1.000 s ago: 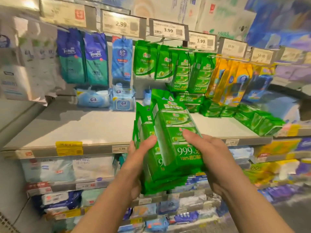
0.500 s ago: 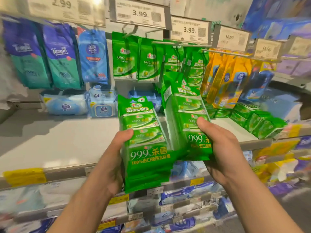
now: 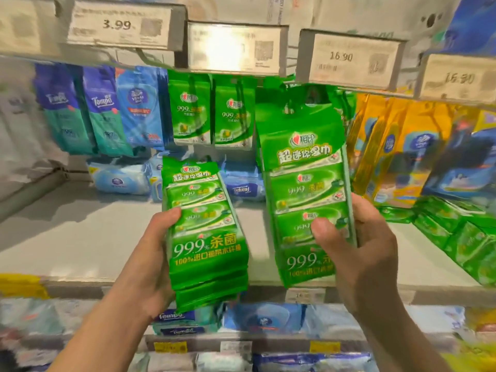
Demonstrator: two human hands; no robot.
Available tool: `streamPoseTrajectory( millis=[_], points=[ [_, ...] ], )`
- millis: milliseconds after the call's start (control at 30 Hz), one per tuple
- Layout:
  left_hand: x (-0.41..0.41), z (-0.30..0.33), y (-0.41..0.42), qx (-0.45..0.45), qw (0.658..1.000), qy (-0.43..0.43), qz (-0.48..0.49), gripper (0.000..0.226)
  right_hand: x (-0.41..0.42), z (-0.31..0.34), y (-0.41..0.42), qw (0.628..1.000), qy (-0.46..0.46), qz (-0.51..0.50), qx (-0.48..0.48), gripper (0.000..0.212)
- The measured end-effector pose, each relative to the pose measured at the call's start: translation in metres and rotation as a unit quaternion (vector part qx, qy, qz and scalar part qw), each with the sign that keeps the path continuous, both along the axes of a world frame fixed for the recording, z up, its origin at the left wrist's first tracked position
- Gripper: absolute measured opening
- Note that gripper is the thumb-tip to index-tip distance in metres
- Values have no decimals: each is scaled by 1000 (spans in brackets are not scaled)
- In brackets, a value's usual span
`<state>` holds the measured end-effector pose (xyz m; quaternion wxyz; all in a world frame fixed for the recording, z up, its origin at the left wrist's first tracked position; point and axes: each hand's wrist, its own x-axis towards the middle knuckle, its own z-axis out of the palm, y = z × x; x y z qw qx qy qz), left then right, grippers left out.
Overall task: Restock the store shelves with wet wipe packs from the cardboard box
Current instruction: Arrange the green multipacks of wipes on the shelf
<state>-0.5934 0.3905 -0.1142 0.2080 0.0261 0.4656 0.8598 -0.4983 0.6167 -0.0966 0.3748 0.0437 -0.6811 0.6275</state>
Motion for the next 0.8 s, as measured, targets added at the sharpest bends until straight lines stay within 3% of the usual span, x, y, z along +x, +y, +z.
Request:
streamPoseTrajectory(
  millis=[67,433,567,800],
  points=[
    [0,-1,7,5,1000,5,10,43,-7,0,7,999,21,13,-24,44],
    [-17,-5,17,27,999,11,-23,43,-31,15,9,994,76,11,-72,34],
    [-28,-6,14,49,997,25,-60,78,-36,13,7,996,50,-3,-67,24],
    [-44,-12,12,46,996,10,-71,92,-42,8,5,997,19,-40,-66,21]
  ],
)
